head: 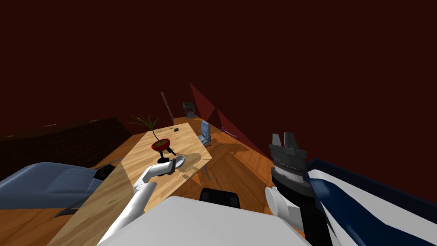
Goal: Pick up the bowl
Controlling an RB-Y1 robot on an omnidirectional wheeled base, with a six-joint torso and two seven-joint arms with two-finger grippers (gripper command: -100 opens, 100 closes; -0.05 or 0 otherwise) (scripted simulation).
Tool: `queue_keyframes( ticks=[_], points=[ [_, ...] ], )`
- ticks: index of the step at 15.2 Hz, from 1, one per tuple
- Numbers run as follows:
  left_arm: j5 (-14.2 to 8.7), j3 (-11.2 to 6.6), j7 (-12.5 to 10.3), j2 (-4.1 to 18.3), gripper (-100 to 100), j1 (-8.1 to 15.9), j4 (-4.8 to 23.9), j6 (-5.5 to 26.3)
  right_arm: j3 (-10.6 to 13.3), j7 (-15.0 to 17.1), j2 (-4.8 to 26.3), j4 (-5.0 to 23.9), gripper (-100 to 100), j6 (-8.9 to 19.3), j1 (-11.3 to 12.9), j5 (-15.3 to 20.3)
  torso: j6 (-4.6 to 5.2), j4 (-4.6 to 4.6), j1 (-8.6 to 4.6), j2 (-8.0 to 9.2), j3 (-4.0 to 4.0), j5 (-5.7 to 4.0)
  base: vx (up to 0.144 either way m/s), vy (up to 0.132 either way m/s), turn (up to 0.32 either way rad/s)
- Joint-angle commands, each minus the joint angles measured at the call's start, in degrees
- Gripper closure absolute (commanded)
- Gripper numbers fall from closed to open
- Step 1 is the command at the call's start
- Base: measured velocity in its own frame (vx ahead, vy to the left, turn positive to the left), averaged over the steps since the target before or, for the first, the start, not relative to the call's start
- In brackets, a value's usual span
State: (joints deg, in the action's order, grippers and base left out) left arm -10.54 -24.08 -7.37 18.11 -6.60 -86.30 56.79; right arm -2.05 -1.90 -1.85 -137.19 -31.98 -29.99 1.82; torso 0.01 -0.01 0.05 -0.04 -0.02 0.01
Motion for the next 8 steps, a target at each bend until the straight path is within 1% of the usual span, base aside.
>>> queue_keyframes(
  ticks=[1, 4, 6, 7, 8],
  points=[
    [-0.27, -0.4, -0.29, -0.11, -100, 0.35, 0.63, 1.72, 0.0, 0.0, 0.0, 0.0, 0, 0.0, 0.0, 0.0, 0.0, 0.0, 0.0, 0.0, 0.0, 0.0, 0.0, 0.006, -0.087],
    [-0.98, -1.44, -0.95, -0.47, -100, 1.29, 2.44, 5.45, 0.0, 0.0, 0.0, 0.0, 0, 0.0, 0.0, 0.0, 0.0, 0.0, 0.0, -0.01, 0.0, 0.0, 0.001, 0.007, -0.119],
    [-1.22, -1.8, -1.18, -0.61, -100, 1.62, 3.06, 6.73, 0.0, 0.0, 0.0, 0.0, 0, 0.0, 0.0, 0.0, 0.0, 0.0, 0.01, -0.01, -0.01, 0.0, 0.003, 0.008, -0.107],
    [-1.03, -1.56, -1.06, -0.51, -100, 1.45, 2.59, 5.9, 0.0, 0.0, 0.0, 0.0, 0, 0.0, 0.0, 0.0, -0.02, 0.0, 0.01, -0.01, -0.01, 0.0, 0.001, 0.005, -0.024],
    [-0.8, -1.25, -1.04, -0.78, -100, 1.76, 4.6, 4.3, 0.0, 0.0, 0.0, 0.0, 0, 0.0, 0.0, 0.0, -0.03, 0.0, 0.0, -0.01, -0.01, 0.0, 0.008, 0.013, 0.015]
  ],
)
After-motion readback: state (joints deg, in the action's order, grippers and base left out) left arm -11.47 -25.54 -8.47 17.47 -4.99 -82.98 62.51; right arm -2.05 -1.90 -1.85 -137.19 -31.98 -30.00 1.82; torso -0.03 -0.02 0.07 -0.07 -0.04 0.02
